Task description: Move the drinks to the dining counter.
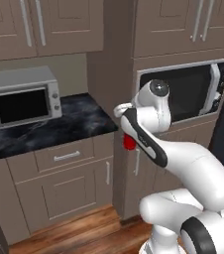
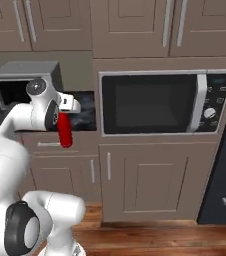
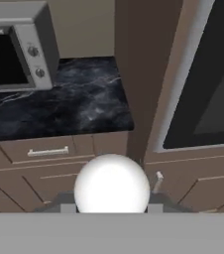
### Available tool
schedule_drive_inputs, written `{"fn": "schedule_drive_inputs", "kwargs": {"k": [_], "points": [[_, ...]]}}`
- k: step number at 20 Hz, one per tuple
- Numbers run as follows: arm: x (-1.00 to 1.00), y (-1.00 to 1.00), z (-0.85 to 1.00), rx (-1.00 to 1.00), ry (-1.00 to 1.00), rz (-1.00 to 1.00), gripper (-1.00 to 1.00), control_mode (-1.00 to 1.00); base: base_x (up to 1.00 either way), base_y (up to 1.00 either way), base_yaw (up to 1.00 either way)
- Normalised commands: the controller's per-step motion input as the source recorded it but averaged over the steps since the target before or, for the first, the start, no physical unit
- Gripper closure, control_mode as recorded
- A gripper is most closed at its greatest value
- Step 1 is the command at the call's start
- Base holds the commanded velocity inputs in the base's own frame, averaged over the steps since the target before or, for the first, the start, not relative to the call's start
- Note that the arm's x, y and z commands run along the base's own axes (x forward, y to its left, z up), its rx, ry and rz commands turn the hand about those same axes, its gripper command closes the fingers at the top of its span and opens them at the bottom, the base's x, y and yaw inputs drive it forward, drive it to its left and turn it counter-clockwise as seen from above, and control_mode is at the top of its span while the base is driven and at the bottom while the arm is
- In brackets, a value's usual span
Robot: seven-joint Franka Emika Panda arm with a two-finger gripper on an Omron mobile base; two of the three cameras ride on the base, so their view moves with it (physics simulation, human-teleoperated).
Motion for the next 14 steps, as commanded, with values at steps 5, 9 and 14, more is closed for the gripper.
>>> {"fn": "schedule_drive_inputs", "kwargs": {"k": [5,9,14], "points": [[0.00,0.00,0.00,0.00,0.00,0.00,1.00,1.00,-0.95,-0.13,-0.59],[0.00,0.00,0.00,0.00,0.00,0.00,1.00,1.00,-0.66,0.00,-0.87],[0.00,0.00,0.00,0.00,0.00,0.00,1.00,1.00,-0.44,0.00,-0.95]]}}
